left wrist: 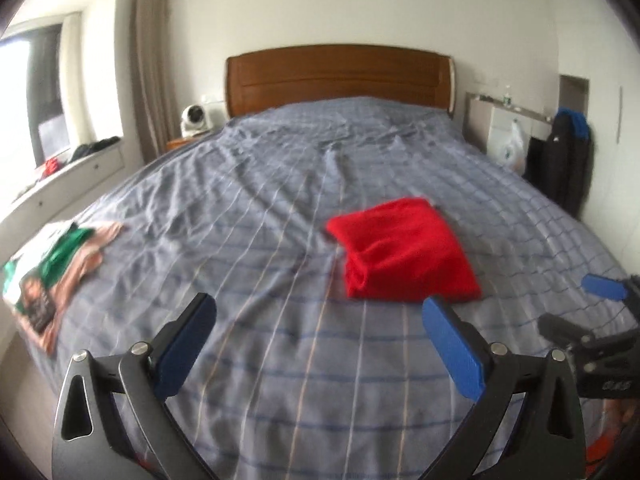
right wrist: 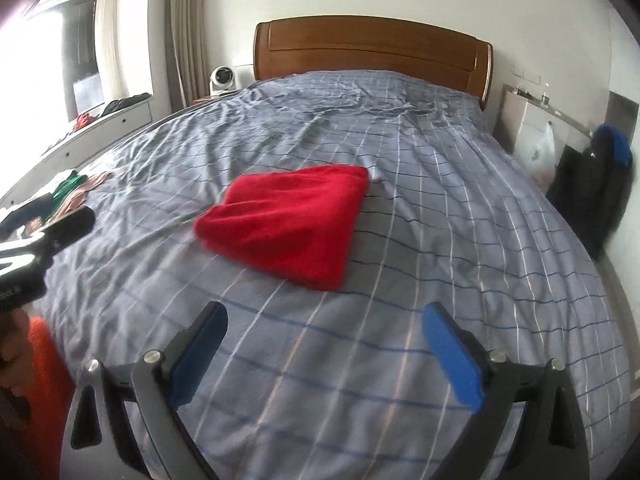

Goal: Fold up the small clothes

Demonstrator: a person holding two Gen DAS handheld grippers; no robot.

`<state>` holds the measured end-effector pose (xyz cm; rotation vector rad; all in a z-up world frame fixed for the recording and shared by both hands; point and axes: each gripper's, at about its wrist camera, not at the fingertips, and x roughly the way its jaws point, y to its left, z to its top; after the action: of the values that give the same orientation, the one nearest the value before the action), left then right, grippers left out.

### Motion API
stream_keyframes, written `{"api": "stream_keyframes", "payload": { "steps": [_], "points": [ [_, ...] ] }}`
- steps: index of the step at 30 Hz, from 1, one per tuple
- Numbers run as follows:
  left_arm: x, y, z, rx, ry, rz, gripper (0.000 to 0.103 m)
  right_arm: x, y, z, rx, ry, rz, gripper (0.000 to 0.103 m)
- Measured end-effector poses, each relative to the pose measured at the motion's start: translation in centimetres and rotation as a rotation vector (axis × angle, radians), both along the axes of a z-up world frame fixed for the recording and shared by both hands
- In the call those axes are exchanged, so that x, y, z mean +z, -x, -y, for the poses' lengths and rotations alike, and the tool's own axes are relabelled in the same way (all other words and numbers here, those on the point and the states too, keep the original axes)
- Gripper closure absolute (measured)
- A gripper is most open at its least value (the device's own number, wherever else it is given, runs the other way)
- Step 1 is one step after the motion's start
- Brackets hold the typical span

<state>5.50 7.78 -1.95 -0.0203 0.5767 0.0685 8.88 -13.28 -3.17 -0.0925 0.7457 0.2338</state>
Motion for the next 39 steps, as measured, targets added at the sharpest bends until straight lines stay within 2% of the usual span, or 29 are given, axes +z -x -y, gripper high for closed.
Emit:
{"api": "stream_keyframes", "payload": {
  "steps": [5, 8, 13, 18, 21, 25, 31, 39],
  "points": [
    [-1.4, 1.1, 0.5, 0.043, -0.113, -0.073, 0.000, -0.2, 1.6, -0.5, -0.005, -0.036, -0.065, 0.006],
    [-1.2, 1.2, 0.7, 0.062, -0.150, -0.087, 0.000, 0.5, 2.0, -0.5, -0.022, -0.036, -0.052, 0.000],
    [-1.0, 0.8, 1.0, 0.045, -0.108, -0.146, 0.000, 2.0, 2.4, 0.0, -0.064, -0.003, -0.016, 0.000],
    [-1.0, 1.0, 1.7, -0.011, -0.053, -0.228, 0.000, 1.6, 2.5, 0.4, -0.074, 0.024, -0.048, 0.000],
    [-1.1, 1.0, 2.1, -0.017, -0.051, -0.261, 0.000, 1.5, 2.7, 0.5, -0.070, 0.013, -0.058, 0.000],
    [-1.2, 0.9, 2.2, -0.021, -0.032, -0.277, 0.000, 2.0, 2.8, 0.1, -0.062, 0.016, -0.048, 0.000],
    [-1.0, 1.0, 2.3, -0.017, -0.050, -0.268, 0.000, 2.2, 2.8, -0.1, -0.073, 0.039, -0.056, 0.000],
    [-1.4, 0.8, 2.0, -0.029, -0.015, -0.295, 0.000, 1.9, 3.0, -0.4, -0.070, 0.057, -0.059, 0.000]
  ]
}}
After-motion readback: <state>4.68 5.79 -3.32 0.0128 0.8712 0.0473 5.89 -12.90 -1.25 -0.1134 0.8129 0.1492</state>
